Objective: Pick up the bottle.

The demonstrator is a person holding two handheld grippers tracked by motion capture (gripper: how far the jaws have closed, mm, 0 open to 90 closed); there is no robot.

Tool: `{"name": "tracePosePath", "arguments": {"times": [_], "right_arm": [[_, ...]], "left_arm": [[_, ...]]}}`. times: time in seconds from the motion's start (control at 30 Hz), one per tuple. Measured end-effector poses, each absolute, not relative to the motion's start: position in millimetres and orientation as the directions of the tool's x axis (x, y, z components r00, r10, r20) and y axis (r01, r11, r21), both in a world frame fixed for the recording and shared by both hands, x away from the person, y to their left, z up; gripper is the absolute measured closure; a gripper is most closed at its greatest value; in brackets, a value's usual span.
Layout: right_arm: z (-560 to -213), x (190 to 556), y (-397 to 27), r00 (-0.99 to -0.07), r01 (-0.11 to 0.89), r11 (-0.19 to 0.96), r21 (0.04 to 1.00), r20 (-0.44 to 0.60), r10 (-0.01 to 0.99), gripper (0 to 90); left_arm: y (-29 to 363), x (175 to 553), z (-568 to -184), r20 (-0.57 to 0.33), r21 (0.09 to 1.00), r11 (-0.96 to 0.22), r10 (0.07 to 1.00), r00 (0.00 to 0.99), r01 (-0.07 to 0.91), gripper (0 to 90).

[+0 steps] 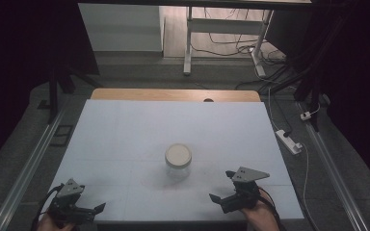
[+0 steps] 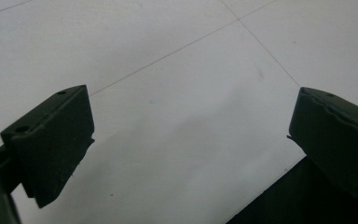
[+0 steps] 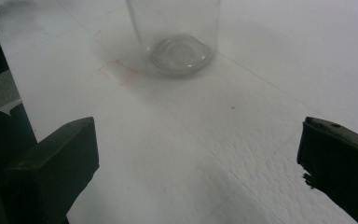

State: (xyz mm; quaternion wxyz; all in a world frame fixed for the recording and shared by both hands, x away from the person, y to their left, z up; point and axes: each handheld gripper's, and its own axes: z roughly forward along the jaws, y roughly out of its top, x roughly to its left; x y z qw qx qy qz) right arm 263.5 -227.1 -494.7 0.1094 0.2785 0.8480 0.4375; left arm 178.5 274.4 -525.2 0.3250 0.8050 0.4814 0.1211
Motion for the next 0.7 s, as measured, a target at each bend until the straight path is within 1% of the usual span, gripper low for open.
{"name": "tracePosePath", "arguments": {"times": [0.13, 0.33, 0.7], "right_arm": [[-495, 266, -219, -0.833, 0.364, 0.477, 0.800, 0.051, 0.550, 0.0], [-494, 273, -201, -0.852, 0.379, 0.487, 0.787, 0.092, 0.516, 0.0], [-500, 291, -174, -0.845, 0.398, 0.532, 0.747, 0.074, 0.529, 0.0]], "left_arm": [[274, 179, -525, -0.117, 0.640, -0.325, 0.854, 0.507, 0.696, 1.1], [274, 179, -525, -0.117, 0.640, -0.326, 0.854, 0.508, 0.696, 1.1], [274, 179, -525, -0.117, 0.638, -0.328, 0.853, 0.508, 0.697, 1.1]]}}
